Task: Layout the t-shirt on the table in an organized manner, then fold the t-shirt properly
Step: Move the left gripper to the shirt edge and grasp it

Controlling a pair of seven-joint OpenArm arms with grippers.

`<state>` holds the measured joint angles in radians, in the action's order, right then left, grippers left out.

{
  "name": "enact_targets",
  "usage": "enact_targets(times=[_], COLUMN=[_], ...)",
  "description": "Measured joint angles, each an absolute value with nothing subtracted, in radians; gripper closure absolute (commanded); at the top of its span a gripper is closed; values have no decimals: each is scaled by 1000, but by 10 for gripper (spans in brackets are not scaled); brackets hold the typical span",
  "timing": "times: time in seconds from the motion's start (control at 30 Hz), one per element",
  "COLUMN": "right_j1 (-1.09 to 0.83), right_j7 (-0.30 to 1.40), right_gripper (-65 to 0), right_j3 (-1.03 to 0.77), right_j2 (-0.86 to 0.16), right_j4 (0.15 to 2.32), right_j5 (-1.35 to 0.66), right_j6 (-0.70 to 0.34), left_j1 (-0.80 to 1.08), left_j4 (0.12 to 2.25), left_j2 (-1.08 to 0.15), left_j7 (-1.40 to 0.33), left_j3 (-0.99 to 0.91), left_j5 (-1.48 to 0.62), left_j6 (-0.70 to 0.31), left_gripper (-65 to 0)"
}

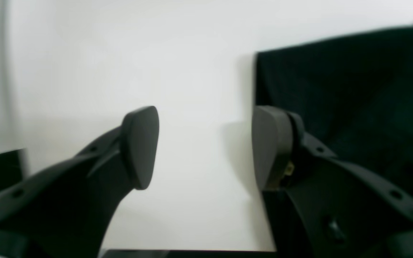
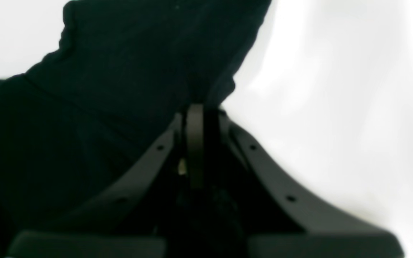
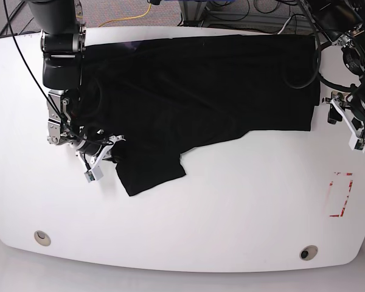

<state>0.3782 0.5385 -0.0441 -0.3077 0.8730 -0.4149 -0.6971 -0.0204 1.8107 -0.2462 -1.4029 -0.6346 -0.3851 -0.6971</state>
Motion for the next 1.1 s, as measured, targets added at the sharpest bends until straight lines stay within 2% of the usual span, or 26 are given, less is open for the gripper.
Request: enact_targets(times=[0.43, 1.1], right_j1=[378, 376], right_j7=[542, 538], right_gripper=[-3, -3], right_j3=[-44, -44], right_j2=[-308, -308], right_j4=[873, 873], right_j5=[-416, -416], right_j6=[-697, -697], left_j1=[-139, -178], left_j4=[1461, 1289], left_j2=[-242, -188], left_j7=[-1333, -1237], left_j3=[-638, -619], left_j5=[-382, -389], left_j6=[-697, -697], left_gripper=[-385, -385])
